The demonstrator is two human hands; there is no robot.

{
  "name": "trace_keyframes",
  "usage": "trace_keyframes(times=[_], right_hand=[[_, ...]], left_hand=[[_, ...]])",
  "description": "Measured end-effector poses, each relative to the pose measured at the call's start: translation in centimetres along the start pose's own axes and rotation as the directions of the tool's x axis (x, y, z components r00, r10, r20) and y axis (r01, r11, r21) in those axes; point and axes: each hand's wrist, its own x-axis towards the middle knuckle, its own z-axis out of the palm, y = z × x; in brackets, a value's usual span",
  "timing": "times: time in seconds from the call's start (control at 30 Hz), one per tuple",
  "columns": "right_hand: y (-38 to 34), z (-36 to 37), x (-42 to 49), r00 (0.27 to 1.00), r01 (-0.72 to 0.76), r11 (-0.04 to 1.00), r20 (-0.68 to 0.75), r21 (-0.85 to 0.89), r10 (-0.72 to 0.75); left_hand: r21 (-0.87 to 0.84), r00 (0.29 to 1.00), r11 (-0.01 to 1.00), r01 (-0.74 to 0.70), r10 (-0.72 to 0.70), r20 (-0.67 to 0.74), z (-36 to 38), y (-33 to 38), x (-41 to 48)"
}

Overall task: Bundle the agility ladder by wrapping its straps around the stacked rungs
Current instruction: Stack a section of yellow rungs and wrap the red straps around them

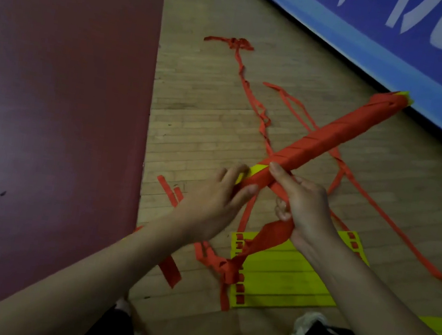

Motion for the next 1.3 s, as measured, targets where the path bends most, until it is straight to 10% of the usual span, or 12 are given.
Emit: trace_keyframes(times=[0.13, 0.37, 0.7, 1.3], right_hand=[[-0.6, -0.3, 0.2, 0.996, 0.019, 1.000, 0.082, 0.020, -0.021], [-0.7, -0.5, 0.1, 0.965, 0.096, 0.994, 0.241, 0.056, -0.106], [-0.4, -0.8, 0.6, 0.944, 0.094, 0.991, 0.307, 0.099, -0.120], [0.1, -2.6, 1.4, 0.912, 0.141, 0.944, 0.411, -0.297, -0.007]], left_hand=[[-0.486, 0.955, 0.828, 0.278, -0.183, 0.235, -3.7, 0.3, 0.7], [-0.645, 0.773, 0.590, 0.486, 0.056, 0.632, -5.1, -1.6, 0.3], [-0.705, 0.743, 0.468, 0.532, 0.141, 0.654, -4.5, -1.9, 0.4], [-0.686, 0.891, 0.590, 0.425, -0.136, 0.434, -3.8, -1.2, 0.9]])
